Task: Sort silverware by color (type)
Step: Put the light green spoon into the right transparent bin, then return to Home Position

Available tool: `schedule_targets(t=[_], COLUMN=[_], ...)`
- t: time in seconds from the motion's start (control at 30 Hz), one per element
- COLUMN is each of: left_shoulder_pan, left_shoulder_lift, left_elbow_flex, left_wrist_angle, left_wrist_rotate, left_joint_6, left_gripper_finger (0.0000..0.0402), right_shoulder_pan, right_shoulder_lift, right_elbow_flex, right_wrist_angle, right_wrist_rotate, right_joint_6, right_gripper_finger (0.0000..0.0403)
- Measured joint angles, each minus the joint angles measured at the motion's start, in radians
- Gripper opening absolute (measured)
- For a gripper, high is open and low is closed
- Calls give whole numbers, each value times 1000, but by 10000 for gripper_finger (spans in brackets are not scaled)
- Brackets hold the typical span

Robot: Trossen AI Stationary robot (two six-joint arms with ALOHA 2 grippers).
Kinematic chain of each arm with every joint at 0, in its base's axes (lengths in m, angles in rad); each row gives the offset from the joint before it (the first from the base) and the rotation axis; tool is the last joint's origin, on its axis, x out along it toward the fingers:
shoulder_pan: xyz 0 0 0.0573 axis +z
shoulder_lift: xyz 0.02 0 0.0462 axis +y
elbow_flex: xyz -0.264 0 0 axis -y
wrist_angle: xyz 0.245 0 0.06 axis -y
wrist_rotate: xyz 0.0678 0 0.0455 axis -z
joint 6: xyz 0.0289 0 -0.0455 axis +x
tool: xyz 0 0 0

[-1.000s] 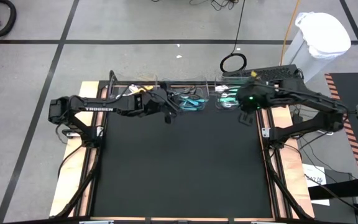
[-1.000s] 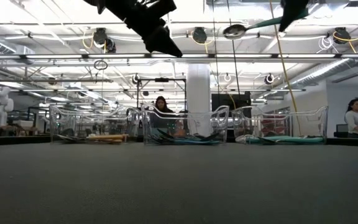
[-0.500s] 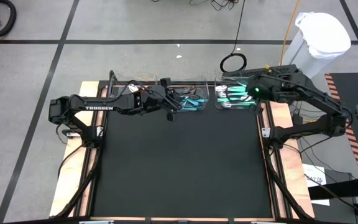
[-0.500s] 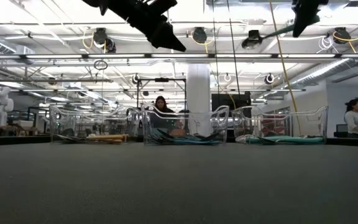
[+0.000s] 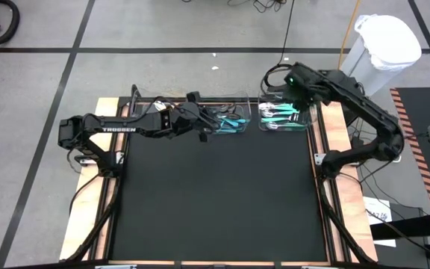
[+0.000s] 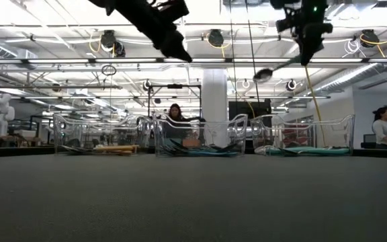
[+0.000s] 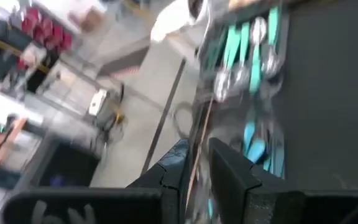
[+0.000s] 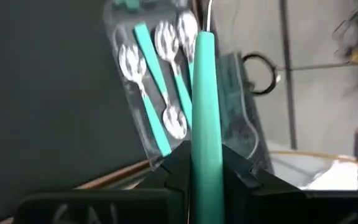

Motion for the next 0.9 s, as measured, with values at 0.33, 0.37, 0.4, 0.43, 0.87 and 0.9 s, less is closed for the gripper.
schedule_targets(t=[0.33,0.37,0.4,0.43,0.87,0.9], left_shoulder_pan=[6,8,10,15,39,39], left_shoulder_lift=[-108,-118,-129,-141,-318,-336], left_elbow_flex=[-2,-2,-1,-1,-1,-1], left_wrist_angle=[-220,-234,-234,-250,-374,-366], left_wrist_rotate=[-7,-7,-12,-18,8,25], left_joint_6=[-92,-97,-112,-133,-212,-229], left_gripper_finger=[63,63,63,63,63,63], right_shoulder_pan=[-184,-191,-197,-201,-164,-151], right_shoulder_lift=[84,86,86,85,-11,-31], right_elbow_flex=[0,0,0,0,0,0], right_wrist_angle=[29,31,32,32,194,241], right_wrist_rotate=[-99,-106,-123,-139,-396,-435], right_joint_6=[-123,-115,-111,-107,326,361], right_gripper_finger=[58,66,75,87,175,171])
